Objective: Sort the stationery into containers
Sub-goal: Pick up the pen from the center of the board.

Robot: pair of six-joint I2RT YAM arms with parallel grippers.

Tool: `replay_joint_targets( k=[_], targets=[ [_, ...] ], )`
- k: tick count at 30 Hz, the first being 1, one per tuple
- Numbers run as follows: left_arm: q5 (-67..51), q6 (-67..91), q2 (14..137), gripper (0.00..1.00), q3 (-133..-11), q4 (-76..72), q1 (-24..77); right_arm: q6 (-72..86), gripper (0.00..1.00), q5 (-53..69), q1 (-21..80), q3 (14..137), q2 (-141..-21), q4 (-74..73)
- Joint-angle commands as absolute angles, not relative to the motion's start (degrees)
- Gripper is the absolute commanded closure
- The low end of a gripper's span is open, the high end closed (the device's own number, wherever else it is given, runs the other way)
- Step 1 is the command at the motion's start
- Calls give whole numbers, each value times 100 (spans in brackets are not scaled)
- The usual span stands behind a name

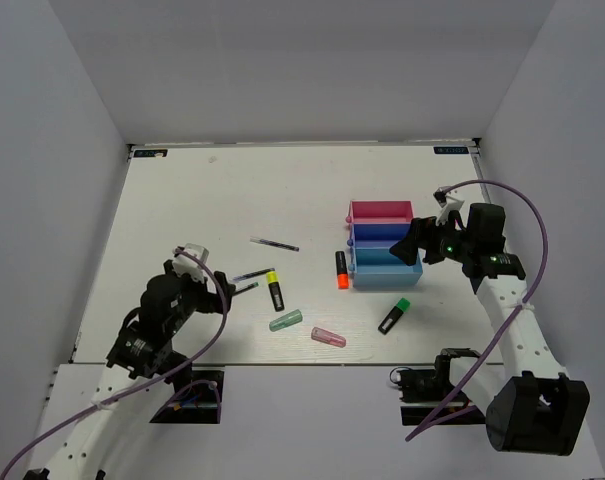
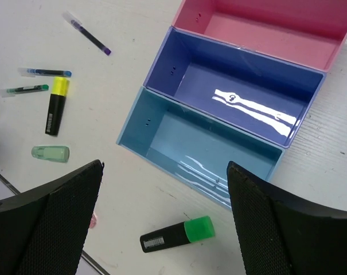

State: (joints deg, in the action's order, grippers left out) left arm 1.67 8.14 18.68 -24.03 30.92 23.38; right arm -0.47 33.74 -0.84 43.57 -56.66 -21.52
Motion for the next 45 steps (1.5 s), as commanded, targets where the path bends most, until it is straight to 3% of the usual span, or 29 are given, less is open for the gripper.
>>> replay_joint_targets(
  k=[1,5,8,11,12,13,14,15,16,17,18,19,20,21,26,33,45],
  targets=[
    [9,808,2117,0,-2443,2971,2329,-202,10,3235,-70,4342,-5485,-2083],
    [9,940,2460,1,-2513,2892,2338,-728,10,3199,-70,4254,-5326,-2232],
    [-166,1080,2856,11,-2645,2839,2338,-1097,10,3199,-70,4280,-5282,-2460],
    [-395,1413,3444,55,-2925,2742,2338,-1666,10,3278,-62,4306,-5396,-2732],
    [-404,1502,3924,74,-3118,2725,2338,-1731,10,3391,-62,4437,-5440,-2890],
    [-396,1607,4120,100,-3216,2733,2347,-1610,10,3253,-62,4447,-5484,-2935],
    [-117,1869,4461,100,-3452,2742,2329,-1478,21,3330,-79,4447,-5528,-2927],
    [-45,2177,4682,100,-3698,2786,2338,-1485,70,3288,-62,4508,-5563,-2996],
    [-35,2301,5294,100,-3822,2812,2355,-1433,87,3261,-62,4517,-5555,-2980],
    [487,2642,5517,90,-4189,2987,2382,-1250,90,3235,-70,4500,-5572,-2919],
    [614,2985,5746,70,-4593,3162,2399,-1231,70,3182,-44,4500,-5555,-2927],
    [676,3223,6435,47,-4771,3277,2452,-1196,43,3069,-44,4491,-5529,-2927],
    [990,3347,6651,21,-5190,3522,2530,-1152,24,3033,-53,4500,-5494,-2883],
    [1115,3714,6897,17,-5629,3672,2618,-1160,20,3006,-44,4491,-5484,-2857],
    [1555,5552,9031,19,-7588,4831,2628,-1099,20,2795,-35,4483,-5300,-2821],
    [1635,7689,10642,41,-8621,5448,2786,-1116,20,2356,-44,4438,-4984,-2734],
    [1740,8762,11908,41,-9668,5827,2988,-1248,18,2057,-62,4359,-4834,-2654]
  ],
)
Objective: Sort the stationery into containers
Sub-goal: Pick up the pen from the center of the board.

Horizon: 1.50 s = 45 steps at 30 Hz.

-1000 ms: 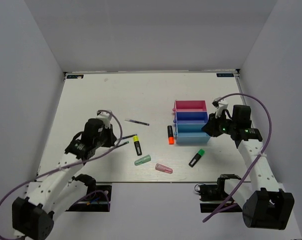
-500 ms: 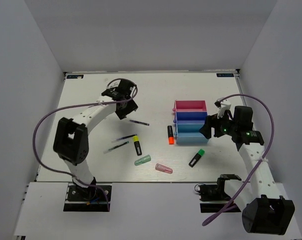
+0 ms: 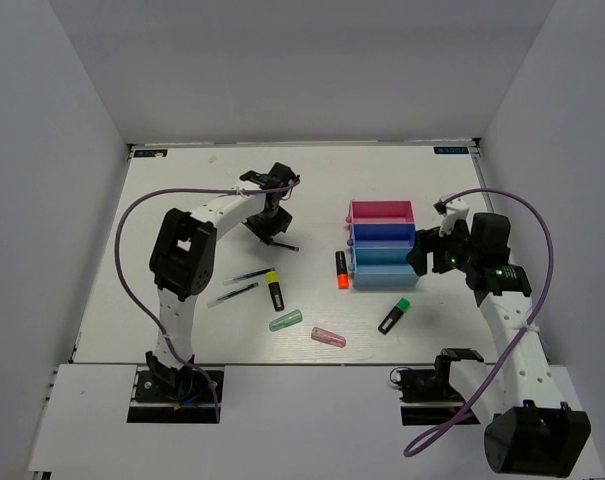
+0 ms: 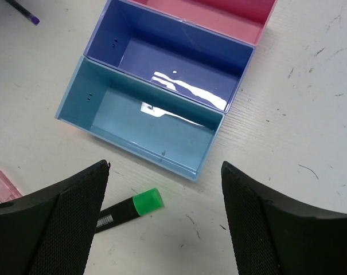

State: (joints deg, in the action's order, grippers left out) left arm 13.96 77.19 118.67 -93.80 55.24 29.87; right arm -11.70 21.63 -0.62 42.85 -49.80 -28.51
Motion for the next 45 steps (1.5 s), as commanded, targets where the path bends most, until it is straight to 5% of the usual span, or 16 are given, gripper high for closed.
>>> replay_joint_targets(
  k=[1,16,25,30,34,36,43,45],
  targets=[
    [1758,8780,12014,41,-9798,5845,2980,-1248,18,2057,-62,4325,-4825,-2646],
    [1802,9114,12454,46,-10011,6557,2979,-1187,17,1863,-79,4289,-4667,-2540],
    [1819,9202,12560,70,-9809,6688,2962,-1151,17,1819,-88,4254,-4562,-2505],
    [1811,9229,12480,70,-9405,6495,2962,-1134,16,1863,-97,4263,-4544,-2496],
    [1723,9255,12472,54,-9168,6373,2971,-1125,16,1872,-97,4254,-4526,-2531],
    [1714,9255,12437,54,-9009,6258,2979,-1107,16,1872,-105,4245,-4491,-2487],
    [1582,9001,12305,98,-8552,5793,2918,-1107,16,1846,-114,4201,-4535,-2443],
    [1626,8641,12287,100,-8630,5687,2935,-1125,16,1855,-106,4201,-4526,-2443]
  ],
)
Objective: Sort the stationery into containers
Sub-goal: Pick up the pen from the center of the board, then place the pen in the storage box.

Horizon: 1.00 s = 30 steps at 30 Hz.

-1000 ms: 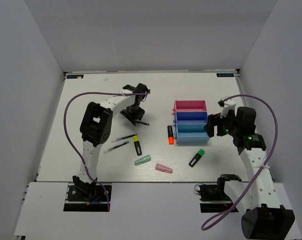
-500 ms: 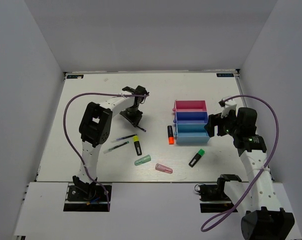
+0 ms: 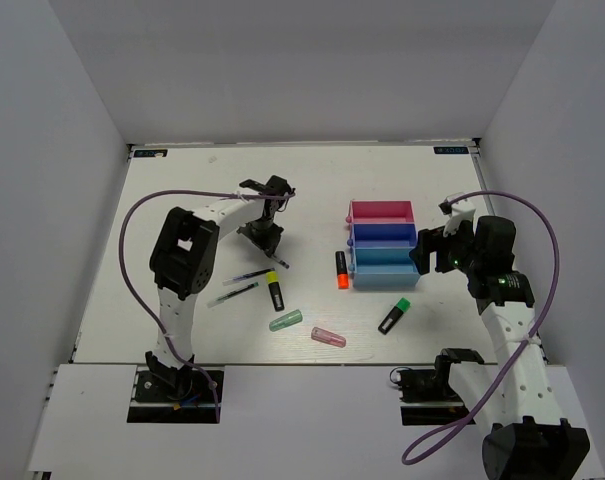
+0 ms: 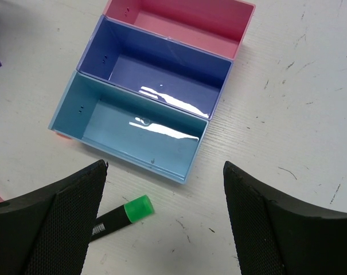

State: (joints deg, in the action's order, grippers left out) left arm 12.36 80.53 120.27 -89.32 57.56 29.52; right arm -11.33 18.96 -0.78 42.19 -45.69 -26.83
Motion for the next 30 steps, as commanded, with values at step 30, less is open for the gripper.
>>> replay_joint_targets(
  k=[30],
  targets=[
    [-2567,-861,12365,100,-10731,-421,4131,-1441,19,2109,-114,3990,-4720,-2268]
  ],
)
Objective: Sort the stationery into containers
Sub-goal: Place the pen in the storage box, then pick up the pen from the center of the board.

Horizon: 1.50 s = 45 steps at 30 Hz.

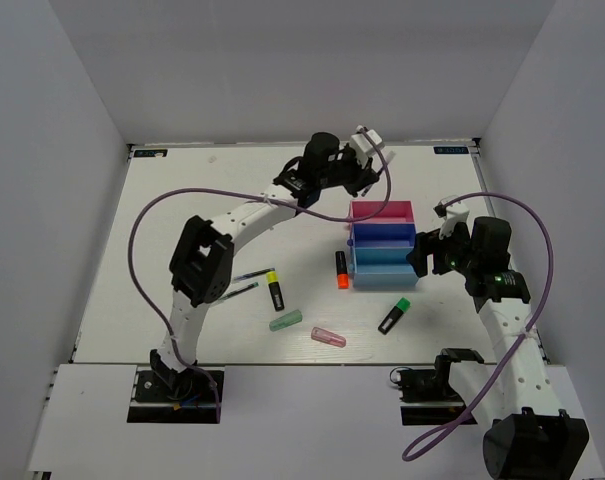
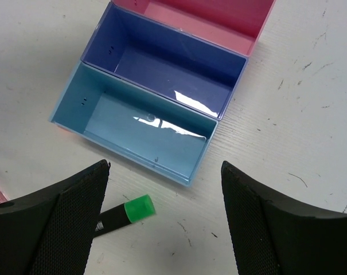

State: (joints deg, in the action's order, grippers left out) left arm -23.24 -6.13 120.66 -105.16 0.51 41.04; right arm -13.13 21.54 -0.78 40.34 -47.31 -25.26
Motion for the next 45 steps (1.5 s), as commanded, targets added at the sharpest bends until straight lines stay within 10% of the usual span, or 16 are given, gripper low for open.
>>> replay_joint_targets(
  k=[1,14,21,29,32,33,35,38,39,41,45],
  targets=[
    [-2488,-879,12523,100,-10731,-726,4140,-1450,19,2127,-114,3990,-4720,-2268],
    [-2021,-826,13403,100,-11233,-1195,4263,-1591,18,1925,-97,4008,-4746,-2267],
    [-1942,-703,13201,50,-10924,-1187,4272,-1564,15,1934,-105,4017,-4764,-2259],
    [-1890,-581,12754,48,-10697,-1221,4298,-1564,15,1846,-114,3964,-4729,-2224],
    [-1802,-414,11937,73,-9898,-1370,4289,-1591,32,1986,-123,3920,-4729,-2223],
    [-1541,-265,11448,81,-9244,-1319,4298,-1626,67,2091,-114,3911,-4711,-2232],
    [-1076,-54,10412,100,-8617,-707,4307,-1661,100,2302,-114,3841,-4702,-2215],
    [721,1173,9450,100,-8323,1667,4246,-1784,99,2619,-97,3806,-4754,-2311],
    [1556,1822,9335,98,-8262,2644,4193,-1810,80,2654,-71,3823,-4781,-2329],
    [2248,3054,8896,60,-7974,4321,3738,-1802,68,2830,-62,3893,-4895,-2425],
    [1665,4954,8228,49,-6377,4763,2589,-1741,56,2909,-26,3964,-5010,-2461]
  ],
)
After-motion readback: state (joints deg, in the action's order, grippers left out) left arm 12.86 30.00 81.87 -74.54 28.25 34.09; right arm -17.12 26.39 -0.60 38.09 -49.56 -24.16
